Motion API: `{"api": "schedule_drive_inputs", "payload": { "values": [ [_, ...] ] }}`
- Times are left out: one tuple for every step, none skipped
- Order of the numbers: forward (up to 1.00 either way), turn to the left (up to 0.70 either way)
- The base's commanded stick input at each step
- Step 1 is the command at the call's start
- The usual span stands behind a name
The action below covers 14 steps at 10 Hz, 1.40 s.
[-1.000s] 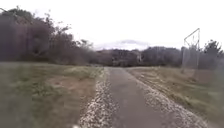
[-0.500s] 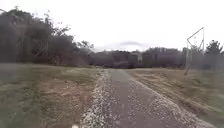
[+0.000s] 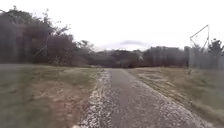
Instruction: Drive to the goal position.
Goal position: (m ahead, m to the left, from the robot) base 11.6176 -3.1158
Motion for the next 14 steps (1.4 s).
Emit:
{"api": "schedule_drive_inputs", "payload": {
  "values": [
    [0.60, -0.13],
    [0.60, -0.15],
    [0.60, -0.15],
    [0.60, -0.15],
    [0.60, -0.14],
    [0.60, -0.04],
    [0.60, 0.00],
    [0.60, 0.00],
    [0.60, 0.00],
    [0.60, 0.00],
    [0.60, 0.00],
    [0.60, 0.00],
    [0.60, 0.00],
    [0.60, 0.00]
  ]
}}
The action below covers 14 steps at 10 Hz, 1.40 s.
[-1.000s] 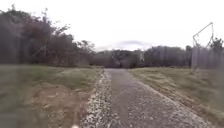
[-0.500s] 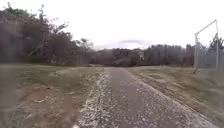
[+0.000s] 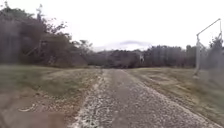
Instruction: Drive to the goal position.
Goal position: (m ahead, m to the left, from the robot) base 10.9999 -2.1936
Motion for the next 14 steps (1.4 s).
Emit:
{"api": "schedule_drive_inputs", "payload": {
  "values": [
    [0.60, 0.00],
    [0.60, 0.00],
    [0.60, 0.00],
    [0.60, 0.00],
    [0.60, -0.02],
    [0.60, -0.07],
    [0.60, -0.12],
    [0.60, -0.15],
    [0.60, -0.15],
    [0.60, -0.06],
    [0.60, 0.00],
    [0.60, 0.00],
    [0.60, 0.00],
    [0.60, 0.00]
  ]
}}
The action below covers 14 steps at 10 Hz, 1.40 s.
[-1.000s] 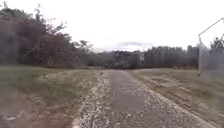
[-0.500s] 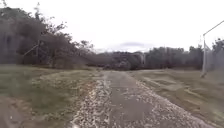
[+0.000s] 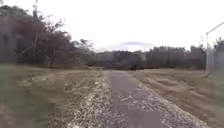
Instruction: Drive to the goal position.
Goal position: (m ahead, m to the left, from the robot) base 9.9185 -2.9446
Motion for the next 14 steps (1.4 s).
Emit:
{"api": "schedule_drive_inputs", "payload": {
  "values": [
    [0.60, 0.00],
    [0.60, 0.00],
    [0.60, 0.00],
    [0.60, 0.00],
    [0.60, 0.00],
    [0.60, 0.00],
    [0.60, 0.00],
    [0.60, 0.00],
    [0.60, 0.00],
    [0.60, 0.00],
    [0.60, 0.00],
    [0.60, 0.00],
    [0.60, 0.00],
    [0.60, 0.00]
  ]
}}
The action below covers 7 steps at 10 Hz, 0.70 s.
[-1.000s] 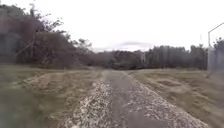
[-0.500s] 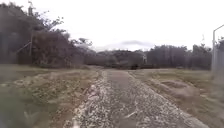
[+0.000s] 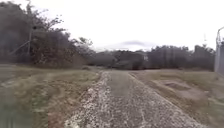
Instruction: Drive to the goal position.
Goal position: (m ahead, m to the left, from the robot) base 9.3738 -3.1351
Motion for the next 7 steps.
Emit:
{"api": "schedule_drive_inputs", "payload": {
  "values": [
    [0.60, 0.00],
    [0.60, 0.00],
    [0.60, 0.00],
    [0.60, 0.00],
    [0.60, 0.00],
    [0.60, 0.00],
    [0.60, 0.00]
  ]
}}
